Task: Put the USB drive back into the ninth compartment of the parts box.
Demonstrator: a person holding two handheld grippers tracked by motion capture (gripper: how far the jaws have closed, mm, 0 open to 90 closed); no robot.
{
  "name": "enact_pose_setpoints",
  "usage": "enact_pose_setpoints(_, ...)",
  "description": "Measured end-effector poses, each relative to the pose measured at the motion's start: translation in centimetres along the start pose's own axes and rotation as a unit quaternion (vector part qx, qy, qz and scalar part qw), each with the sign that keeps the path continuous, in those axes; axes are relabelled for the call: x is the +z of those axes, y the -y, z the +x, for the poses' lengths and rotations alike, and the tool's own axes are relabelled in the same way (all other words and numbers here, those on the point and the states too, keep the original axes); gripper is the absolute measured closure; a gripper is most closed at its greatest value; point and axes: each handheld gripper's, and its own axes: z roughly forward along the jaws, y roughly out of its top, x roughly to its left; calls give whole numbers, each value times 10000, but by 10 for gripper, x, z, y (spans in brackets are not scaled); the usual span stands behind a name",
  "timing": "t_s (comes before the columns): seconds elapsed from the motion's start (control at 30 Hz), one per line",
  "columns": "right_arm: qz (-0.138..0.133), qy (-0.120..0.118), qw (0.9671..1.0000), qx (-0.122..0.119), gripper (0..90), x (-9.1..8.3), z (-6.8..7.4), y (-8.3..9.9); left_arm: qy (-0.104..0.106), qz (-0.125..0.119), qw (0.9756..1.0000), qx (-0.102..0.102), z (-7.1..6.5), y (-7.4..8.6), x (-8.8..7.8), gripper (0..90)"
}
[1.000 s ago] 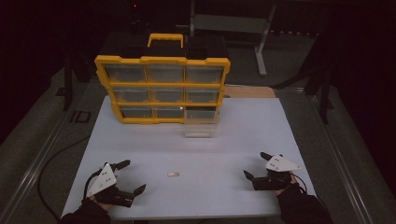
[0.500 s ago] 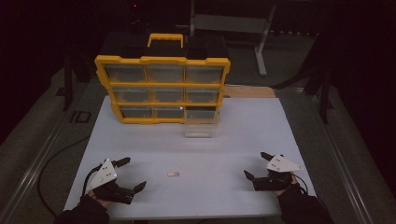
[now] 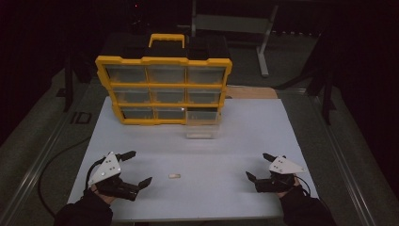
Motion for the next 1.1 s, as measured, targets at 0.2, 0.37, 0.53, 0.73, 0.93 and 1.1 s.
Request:
enact_pose_setpoints(0.2, -40, -3, 10000, -14, 79, -1, 0, -1, 89, 32, 9999, -71, -1, -12, 5, 0)
enact_pose_setpoints(0.37, -41, -15, 10000, 7, 79, -1, 0, -1, 161, 95, 9998, 4, -5, -19, 11, 0)
enact_pose_setpoints(0.53, -69, -31, 10000, 31, 79, -1, 0, -1, 316, 150, 9994, 55, -6, -25, 18, 0)
enact_pose_setpoints(0.73, -78, -38, 10000, 26, 79, -1, 0, -1, 452, 205, 9987, 119, -8, -29, 27, 0)
enact_pose_setpoints(0.93, -80, -20, 10000, 22, 79, -2, 0, -2, 548, 256, 9979, 217, -11, -29, 36, 0)
enact_pose_setpoints(1.1, -85, -42, 10000, 6, 79, -2, 1, -2, 590, 337, 9975, 204, -13, -25, 46, 0)
